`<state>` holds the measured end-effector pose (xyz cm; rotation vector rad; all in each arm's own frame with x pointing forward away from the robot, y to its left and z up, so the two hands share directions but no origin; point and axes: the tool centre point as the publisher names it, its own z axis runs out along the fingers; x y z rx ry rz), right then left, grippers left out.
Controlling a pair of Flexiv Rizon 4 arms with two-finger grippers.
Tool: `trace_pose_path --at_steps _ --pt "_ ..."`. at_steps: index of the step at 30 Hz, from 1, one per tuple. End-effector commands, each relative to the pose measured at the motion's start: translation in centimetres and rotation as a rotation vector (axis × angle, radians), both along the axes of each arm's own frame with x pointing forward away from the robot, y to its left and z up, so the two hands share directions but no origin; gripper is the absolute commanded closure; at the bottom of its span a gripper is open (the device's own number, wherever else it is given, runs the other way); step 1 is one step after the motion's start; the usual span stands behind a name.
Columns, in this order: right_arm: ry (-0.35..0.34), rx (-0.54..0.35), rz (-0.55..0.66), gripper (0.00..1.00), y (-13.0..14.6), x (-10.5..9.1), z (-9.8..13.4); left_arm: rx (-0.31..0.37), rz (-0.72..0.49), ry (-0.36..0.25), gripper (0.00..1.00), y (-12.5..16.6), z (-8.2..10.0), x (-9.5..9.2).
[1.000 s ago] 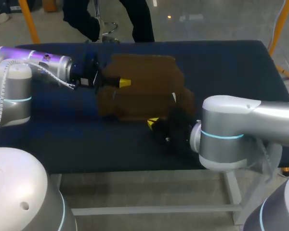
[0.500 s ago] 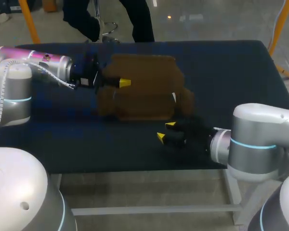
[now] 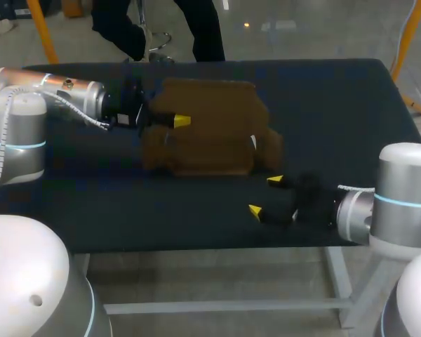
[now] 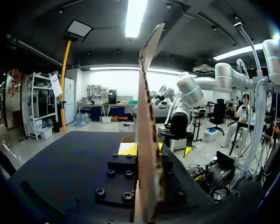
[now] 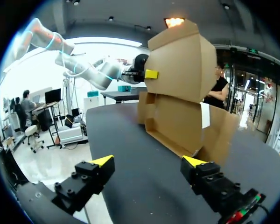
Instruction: Assemble the packaging by folding the flat box into shape, placing the metal phone stand inside, and closing the box properly
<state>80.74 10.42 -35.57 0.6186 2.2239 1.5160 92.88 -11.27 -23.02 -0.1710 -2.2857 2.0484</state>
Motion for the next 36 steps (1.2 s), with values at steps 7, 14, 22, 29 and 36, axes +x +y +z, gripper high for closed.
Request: trace_pose_path --at_steps 7,14,22,29,36 --pt "-0.028 0.015 -0.003 0.0 -5.2 -0.8 1.5 0.0 -0.005 0.001 1.0 0.1 -0.3 0.1" --pt "-0.036 -0.009 -0.022 0.0 -7.0 0.0 1.5 0.0 -0.005 0.001 1.0 0.1 -0.3 0.1" --pt "-0.039 0.007 -0.073 0.0 -9.1 1.6 1.4 0.0 -0.005 0.001 1.0 0.1 -0.3 0.1" --pt "-0.027 -0.003 -0.135 0.0 -9.3 4.3 0.2 0.0 -0.005 0.001 1.0 0.1 -0.3 0.1" --pt "-0.017 0.002 -0.161 0.0 -8.7 6.7 -0.6 0.0 -0.005 0.001 1.0 0.1 -0.3 0.1"
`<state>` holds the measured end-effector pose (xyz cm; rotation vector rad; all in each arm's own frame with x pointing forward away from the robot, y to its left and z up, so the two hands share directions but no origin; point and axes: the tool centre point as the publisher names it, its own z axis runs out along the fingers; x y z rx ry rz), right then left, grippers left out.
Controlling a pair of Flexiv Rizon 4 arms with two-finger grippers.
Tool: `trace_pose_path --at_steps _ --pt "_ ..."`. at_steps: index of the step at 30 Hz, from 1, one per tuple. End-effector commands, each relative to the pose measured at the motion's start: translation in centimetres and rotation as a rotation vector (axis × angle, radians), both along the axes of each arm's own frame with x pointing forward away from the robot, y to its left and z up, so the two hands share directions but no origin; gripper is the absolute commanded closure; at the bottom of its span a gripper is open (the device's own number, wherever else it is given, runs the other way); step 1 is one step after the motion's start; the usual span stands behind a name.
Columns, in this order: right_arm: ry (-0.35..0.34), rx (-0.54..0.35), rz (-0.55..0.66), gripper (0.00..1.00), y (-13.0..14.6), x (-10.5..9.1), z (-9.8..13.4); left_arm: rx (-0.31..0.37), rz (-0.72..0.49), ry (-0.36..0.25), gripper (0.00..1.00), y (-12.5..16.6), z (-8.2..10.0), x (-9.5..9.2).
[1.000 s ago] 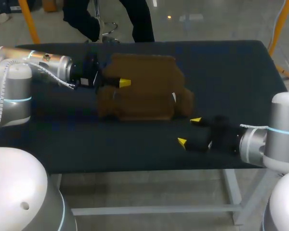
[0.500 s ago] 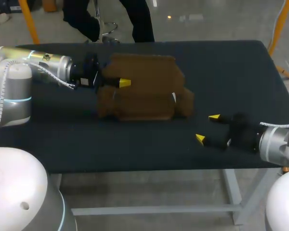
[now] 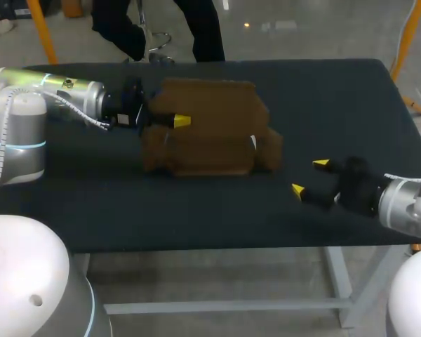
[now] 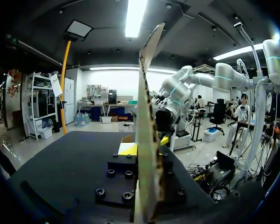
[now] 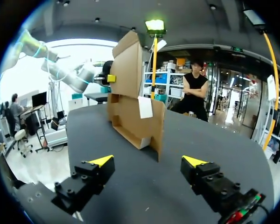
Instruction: Assemble the packaging by folding the flat box into shape, placing the metal phone stand inside, and closing the box properly
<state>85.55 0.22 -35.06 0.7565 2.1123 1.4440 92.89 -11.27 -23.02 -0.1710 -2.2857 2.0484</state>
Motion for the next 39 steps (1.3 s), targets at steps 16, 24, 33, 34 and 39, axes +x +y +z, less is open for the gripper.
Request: trace_pose_path --at_steps 16,24,33,34,39 --pt "0.005 0.018 -0.03 0.09 3.1 6.0 -1.9 0.0 -0.004 0.001 1.0 0.1 -0.3 0.1" --pt "0.01 0.037 -0.038 0.34 3.6 7.1 -2.1 0.0 -0.004 0.001 1.0 0.1 -0.3 0.1" --pt "0.013 0.05 -0.042 0.5 4.6 8.4 -2.3 0.0 -0.004 0.001 1.0 0.1 -0.3 0.1" --pt "0.014 0.052 -0.04 0.5 4.7 8.6 -2.3 0.0 -0.004 0.001 1.0 0.1 -0.3 0.1" --pt "0.016 0.058 -0.033 0.52 5.4 9.2 -2.4 0.0 -0.004 0.001 1.0 0.1 -0.3 0.1"
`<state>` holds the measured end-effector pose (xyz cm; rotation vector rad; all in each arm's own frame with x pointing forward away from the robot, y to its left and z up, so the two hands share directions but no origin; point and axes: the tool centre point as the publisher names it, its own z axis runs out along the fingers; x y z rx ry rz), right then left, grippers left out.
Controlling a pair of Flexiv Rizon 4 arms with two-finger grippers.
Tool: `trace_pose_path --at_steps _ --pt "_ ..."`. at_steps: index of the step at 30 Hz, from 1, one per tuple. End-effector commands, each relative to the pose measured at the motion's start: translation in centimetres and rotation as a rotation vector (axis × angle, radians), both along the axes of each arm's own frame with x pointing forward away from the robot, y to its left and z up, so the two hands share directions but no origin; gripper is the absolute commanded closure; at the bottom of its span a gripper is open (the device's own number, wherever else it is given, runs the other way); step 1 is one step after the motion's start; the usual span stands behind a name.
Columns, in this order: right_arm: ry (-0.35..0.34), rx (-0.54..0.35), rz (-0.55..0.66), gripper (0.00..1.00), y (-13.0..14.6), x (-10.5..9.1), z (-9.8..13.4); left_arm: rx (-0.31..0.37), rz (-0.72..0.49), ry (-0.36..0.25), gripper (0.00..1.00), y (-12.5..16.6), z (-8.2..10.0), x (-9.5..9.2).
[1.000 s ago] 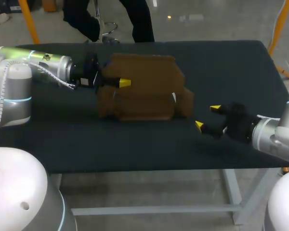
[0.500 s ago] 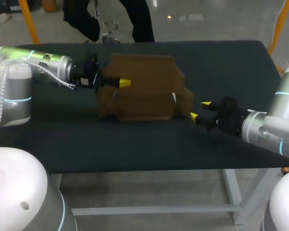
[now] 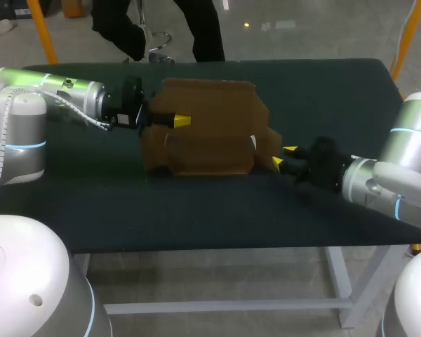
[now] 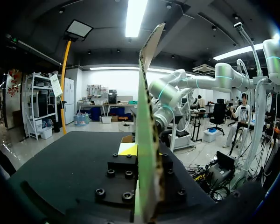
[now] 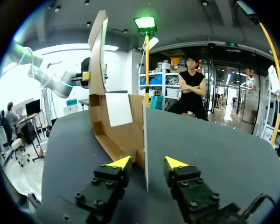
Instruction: Assemble the packaging by folding the flat box into shape, placing the metal phone stand inside, and closing the box properly
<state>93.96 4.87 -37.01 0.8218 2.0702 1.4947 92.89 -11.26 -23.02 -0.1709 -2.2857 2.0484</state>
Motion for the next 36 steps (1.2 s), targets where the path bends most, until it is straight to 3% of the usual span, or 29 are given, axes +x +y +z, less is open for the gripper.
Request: trace_pose_path --at_steps 1,8,12,14,36 --pt "0.0 0.0 -0.002 0.52 0.9 0.9 -0.5 0.0 -0.005 0.001 1.0 0.1 -0.3 0.1" --pt "0.005 0.003 0.004 0.62 1.6 1.5 -0.6 0.0 -0.005 0.001 1.0 0.1 -0.3 0.1" --pt "0.008 0.005 0.005 0.83 1.9 1.8 -0.8 0.0 -0.005 0.001 1.0 0.1 -0.3 0.1" --pt "0.009 0.007 0.005 1.0 2.1 2.0 -0.9 0.0 -0.005 0.001 1.0 0.1 -0.3 0.1" --pt "-0.01 -0.013 -0.05 1.0 3.8 0.1 -1.0 0.0 -0.005 0.001 1.0 0.1 -0.3 0.1"
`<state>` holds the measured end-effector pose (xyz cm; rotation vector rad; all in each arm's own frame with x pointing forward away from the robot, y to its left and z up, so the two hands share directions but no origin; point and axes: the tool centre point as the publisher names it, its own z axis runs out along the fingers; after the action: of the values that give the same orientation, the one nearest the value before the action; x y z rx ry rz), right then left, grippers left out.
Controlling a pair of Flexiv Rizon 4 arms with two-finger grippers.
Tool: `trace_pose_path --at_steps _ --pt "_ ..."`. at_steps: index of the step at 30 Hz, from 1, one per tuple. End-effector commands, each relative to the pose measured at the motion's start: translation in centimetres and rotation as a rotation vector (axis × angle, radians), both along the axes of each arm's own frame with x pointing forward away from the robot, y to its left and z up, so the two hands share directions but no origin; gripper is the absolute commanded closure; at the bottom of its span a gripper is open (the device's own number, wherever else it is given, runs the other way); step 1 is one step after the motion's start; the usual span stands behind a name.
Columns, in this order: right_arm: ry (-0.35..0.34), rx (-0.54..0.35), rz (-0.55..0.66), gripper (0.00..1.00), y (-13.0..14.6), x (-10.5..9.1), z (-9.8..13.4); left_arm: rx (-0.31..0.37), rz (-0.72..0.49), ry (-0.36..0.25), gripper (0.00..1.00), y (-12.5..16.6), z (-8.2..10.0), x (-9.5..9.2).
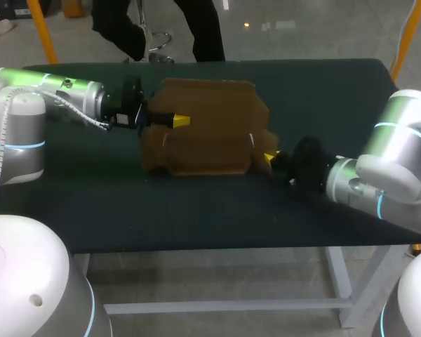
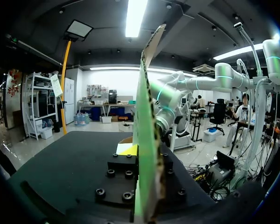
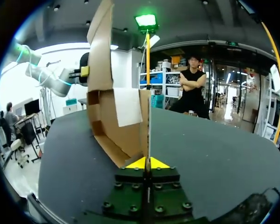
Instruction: Assemble the packaging by folding the flat box into shape, placing the metal phone stand inside, and closing the box properly
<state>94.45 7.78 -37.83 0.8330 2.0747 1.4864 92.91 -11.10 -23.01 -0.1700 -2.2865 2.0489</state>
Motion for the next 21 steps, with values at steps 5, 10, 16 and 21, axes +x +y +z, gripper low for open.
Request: trace_pose_path --at_steps 5,10,16,21 --pt "-0.019 -0.014 -0.066 1.0 1.3 -0.6 -0.4 0.0 -0.006 0.001 1.0 -0.1 -0.3 0.1" --pt "-0.02 -0.021 -0.082 0.94 1.7 -0.8 -0.4 0.0 -0.006 0.001 1.0 -0.1 -0.3 0.1" --pt "-0.022 -0.029 -0.101 0.68 2.3 -1.2 -0.5 0.0 -0.006 0.001 1.0 -0.1 -0.3 0.1" --pt "-0.025 -0.039 -0.114 0.57 3.0 -2.0 -0.5 0.0 -0.006 0.001 1.0 -0.1 -0.3 0.1"
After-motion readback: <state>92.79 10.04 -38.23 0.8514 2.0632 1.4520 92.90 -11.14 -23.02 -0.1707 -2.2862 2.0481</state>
